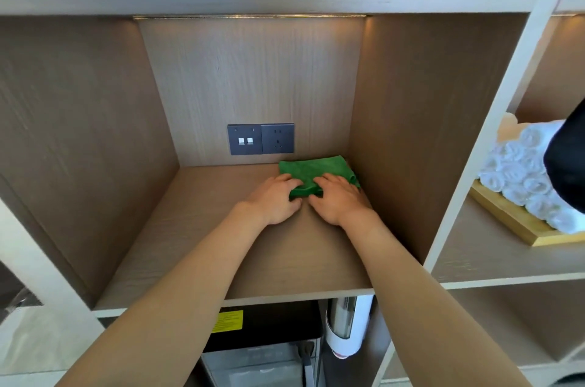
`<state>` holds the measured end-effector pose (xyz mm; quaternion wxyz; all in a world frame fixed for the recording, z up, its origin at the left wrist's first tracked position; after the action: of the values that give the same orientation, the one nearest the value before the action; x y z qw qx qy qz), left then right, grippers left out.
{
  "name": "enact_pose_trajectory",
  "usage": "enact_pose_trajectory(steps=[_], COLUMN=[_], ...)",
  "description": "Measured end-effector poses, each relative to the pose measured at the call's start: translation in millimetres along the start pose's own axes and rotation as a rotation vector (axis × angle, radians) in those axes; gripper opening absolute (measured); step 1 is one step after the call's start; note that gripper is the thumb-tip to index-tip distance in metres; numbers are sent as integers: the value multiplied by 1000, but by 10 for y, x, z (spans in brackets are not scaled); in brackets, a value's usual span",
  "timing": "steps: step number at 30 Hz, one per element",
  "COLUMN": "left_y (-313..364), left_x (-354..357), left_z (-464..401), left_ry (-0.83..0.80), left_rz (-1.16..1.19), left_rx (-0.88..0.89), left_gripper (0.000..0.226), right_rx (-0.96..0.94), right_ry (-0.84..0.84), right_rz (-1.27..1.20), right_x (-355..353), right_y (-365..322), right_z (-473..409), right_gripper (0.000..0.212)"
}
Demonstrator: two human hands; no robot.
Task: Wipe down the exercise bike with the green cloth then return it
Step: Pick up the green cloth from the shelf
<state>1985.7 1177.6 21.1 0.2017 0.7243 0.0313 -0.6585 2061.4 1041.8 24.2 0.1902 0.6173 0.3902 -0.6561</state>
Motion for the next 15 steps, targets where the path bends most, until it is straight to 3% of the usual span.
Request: enact_pose_trajectory(steps=[15], left_y=[-207], left_x=[-105], left_z=[1454], left_ry=[107], left_rz=[84], left_rx=[41], left_gripper=[52], right_rx=[-108], right_ry=[110], right_rz=[44], right_x=[201], right_y=[-636], right_z=[1037], right_gripper=[54])
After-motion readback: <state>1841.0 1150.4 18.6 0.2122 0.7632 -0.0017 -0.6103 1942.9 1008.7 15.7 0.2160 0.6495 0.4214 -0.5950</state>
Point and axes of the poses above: each hand's wrist, its own z-axis away from the middle knuckle, its own x-axis out of the palm, y = z × x, the point moved 6 cm from there along -z, towards the middle knuckle, and after that the axes turned 8 degrees about -x, right-handed, at the moved point
